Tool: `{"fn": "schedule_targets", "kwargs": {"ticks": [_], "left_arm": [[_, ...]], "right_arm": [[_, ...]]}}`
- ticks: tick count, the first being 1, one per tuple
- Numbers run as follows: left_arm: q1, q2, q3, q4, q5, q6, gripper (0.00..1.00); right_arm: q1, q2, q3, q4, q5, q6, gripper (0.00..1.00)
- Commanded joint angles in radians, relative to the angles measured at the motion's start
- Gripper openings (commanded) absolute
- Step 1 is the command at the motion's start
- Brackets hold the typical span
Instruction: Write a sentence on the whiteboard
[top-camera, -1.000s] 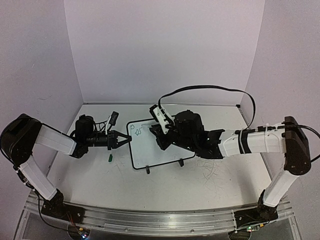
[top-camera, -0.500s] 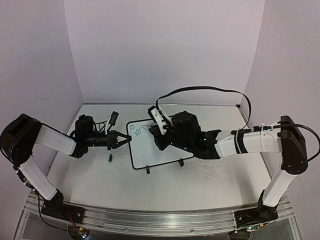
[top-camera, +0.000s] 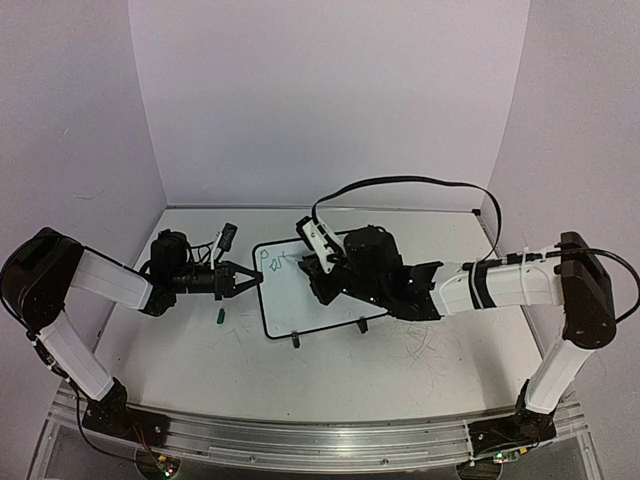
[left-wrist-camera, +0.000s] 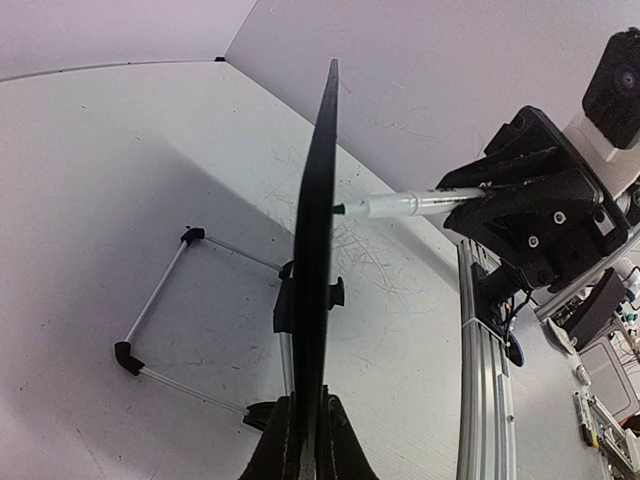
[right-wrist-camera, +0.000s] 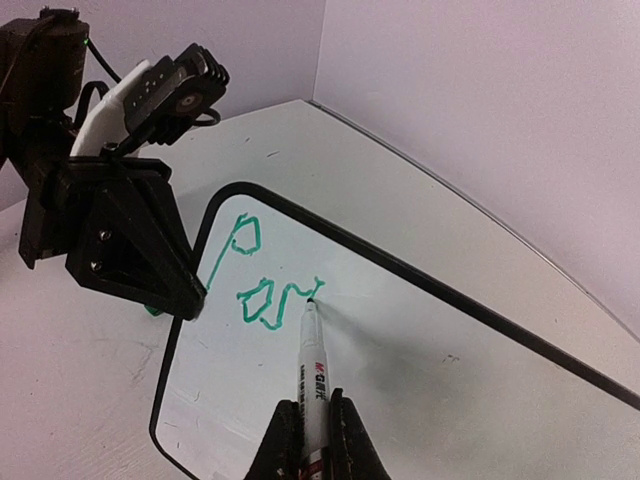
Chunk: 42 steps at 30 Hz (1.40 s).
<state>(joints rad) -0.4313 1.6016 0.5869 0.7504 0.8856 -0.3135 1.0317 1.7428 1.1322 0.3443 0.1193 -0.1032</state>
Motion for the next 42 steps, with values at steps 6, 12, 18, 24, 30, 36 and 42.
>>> {"fn": "schedule_targets", "kwargs": {"ticks": [6,12,18,24,30,36,42], "left_arm": [[-0.003,-0.038,0.017,0.030,0.013,0.024,0.00],[-0.003,-0.040,0.016,0.028,0.013,0.025,0.00],[-0.003,-0.036,0.017,0.028,0.014,0.027,0.00],[-0.003,-0.040,0.017,0.028,0.013,0.027,0.00],[-0.003,-0.041,0.017,0.025,0.012,0.027,0.00],[-0.003,-0.041,0.019,0.024,0.012,0.027,0.00],[-0.003,-0.046,0.018,0.021,0.011,0.027,0.00]], "right_arm": [[-0.005,-0.016,0.009,0.025,0.005,0.011,0.00],[-0.005,-0.008,0.010,0.023,0.032,0.010,0.00],[-0.005,-0.011,-0.005,0.010,0.030,0.018,0.00],[-0.004,-0.017,-0.022,0.004,0.009,0.030,0.00],[-0.005,-0.026,-0.038,0.000,0.001,0.041,0.00],[-0.004,-0.025,-0.047,-0.001,-0.005,0.046,0.00],[-0.005,-0.023,-0.050,-0.004,-0.011,0.049,0.00]]}}
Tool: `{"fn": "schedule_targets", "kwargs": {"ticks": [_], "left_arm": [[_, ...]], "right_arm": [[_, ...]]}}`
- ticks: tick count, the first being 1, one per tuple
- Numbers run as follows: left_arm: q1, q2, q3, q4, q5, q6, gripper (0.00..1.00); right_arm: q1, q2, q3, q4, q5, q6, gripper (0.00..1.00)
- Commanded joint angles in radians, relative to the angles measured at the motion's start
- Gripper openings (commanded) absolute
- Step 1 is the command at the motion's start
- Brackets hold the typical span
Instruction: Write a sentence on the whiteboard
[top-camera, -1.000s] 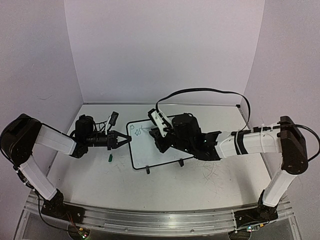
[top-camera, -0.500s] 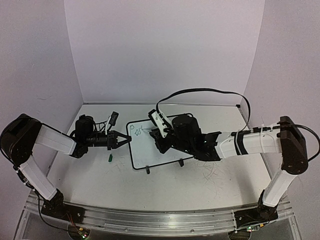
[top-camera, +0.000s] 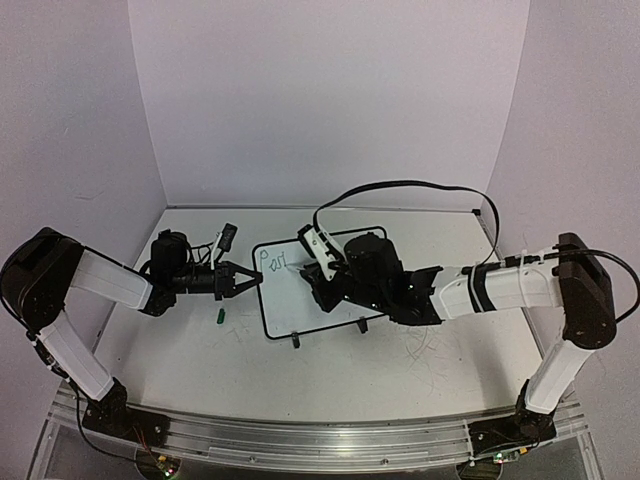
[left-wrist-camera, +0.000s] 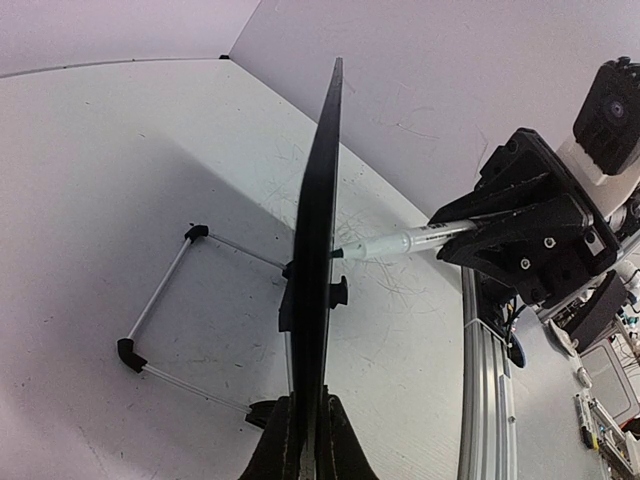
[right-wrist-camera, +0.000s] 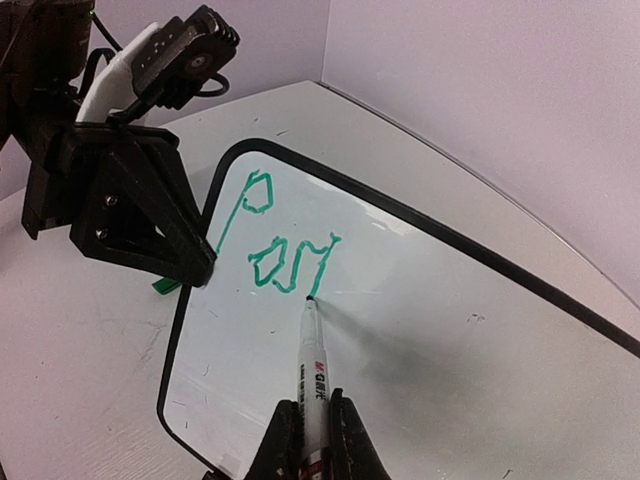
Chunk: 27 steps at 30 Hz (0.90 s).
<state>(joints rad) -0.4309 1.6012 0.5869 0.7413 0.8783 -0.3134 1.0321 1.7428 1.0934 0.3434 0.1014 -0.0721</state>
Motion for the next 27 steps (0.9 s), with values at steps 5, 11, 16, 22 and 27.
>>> {"fn": "schedule_targets", "kwargs": {"ticks": [5,11,16,22,27], "left_arm": [[-0.003,-0.040,0.019,0.030,0.019,0.028,0.00],[-0.004,-0.038,0.019,0.030,0.016,0.028,0.00],[-0.003,-0.034,0.020,0.028,0.013,0.033,0.00],[-0.003,-0.046,0.016,0.025,0.005,0.031,0.00],[-0.003,-0.061,0.010,0.019,-0.011,0.030,0.00]], "right_arm": [[-0.004,-0.030,0.004,-0.003,0.008,0.018,0.00],[-0.004,-0.131,0.010,0.006,-0.035,0.032,0.00],[-0.007,-0.192,-0.060,0.015,-0.027,0.002,0.00],[-0.008,-0.158,-0.012,-0.002,-0.055,-0.054,0.00],[-0.008,-0.111,0.041,-0.020,-0.029,-0.096,0.00]]}}
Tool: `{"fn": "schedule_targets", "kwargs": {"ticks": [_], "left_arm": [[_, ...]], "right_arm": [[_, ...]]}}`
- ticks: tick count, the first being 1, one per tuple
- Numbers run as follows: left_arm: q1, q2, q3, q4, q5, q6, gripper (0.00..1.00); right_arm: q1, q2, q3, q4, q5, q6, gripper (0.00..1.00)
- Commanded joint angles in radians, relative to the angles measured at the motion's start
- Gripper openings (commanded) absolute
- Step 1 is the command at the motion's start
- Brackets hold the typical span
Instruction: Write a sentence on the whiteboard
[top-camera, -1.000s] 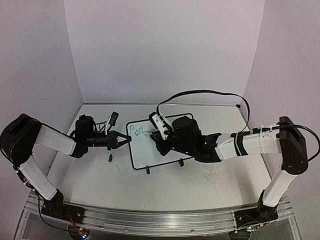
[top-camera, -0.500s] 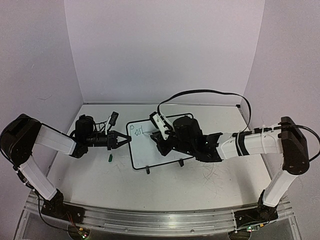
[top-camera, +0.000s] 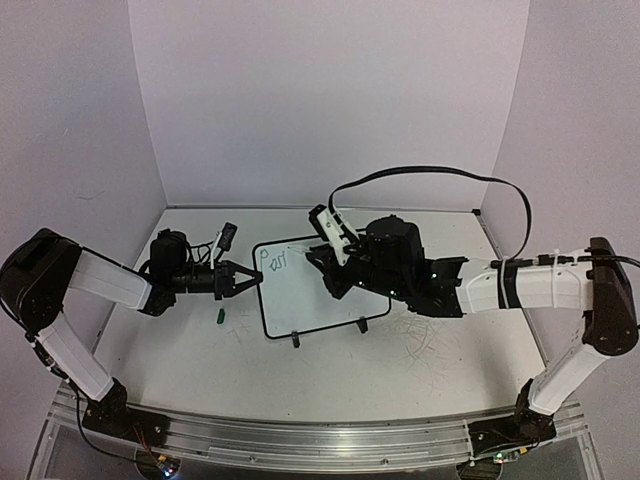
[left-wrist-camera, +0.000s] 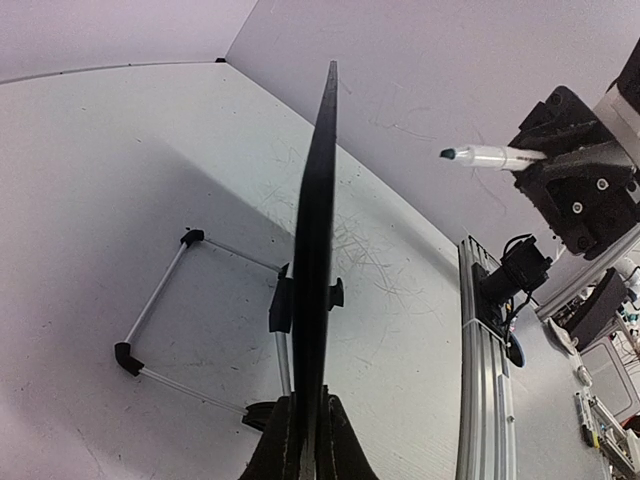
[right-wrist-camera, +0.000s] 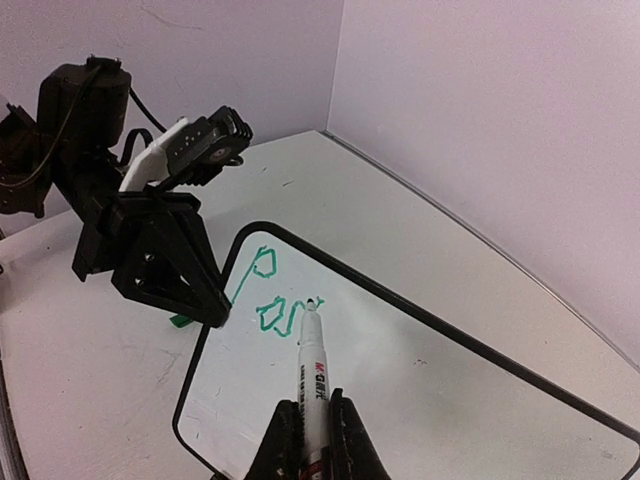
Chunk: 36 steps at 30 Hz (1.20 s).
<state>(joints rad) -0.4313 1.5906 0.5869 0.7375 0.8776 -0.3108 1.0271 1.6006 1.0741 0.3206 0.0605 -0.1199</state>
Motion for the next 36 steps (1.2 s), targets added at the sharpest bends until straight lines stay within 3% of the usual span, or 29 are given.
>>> {"fn": "schedule_targets", "kwargs": {"ticks": [1,29,36], "left_arm": [[-0.003,-0.054,0.009,0.022,-0.016,0.028,0.00],[-0.003,-0.050,0.013,0.014,-0.034,0.040,0.00],[-0.003,-0.042,0.017,0.013,-0.031,0.044,0.00]], "right_arm": [[-0.002,0.032,0.056,0.003,0.020,-0.050,0.00],[0.000,0.069,0.056,0.011,0.010,-0.073,0.00],[0.001,0.079,0.053,0.038,0.085,-0.044,0.00]]}}
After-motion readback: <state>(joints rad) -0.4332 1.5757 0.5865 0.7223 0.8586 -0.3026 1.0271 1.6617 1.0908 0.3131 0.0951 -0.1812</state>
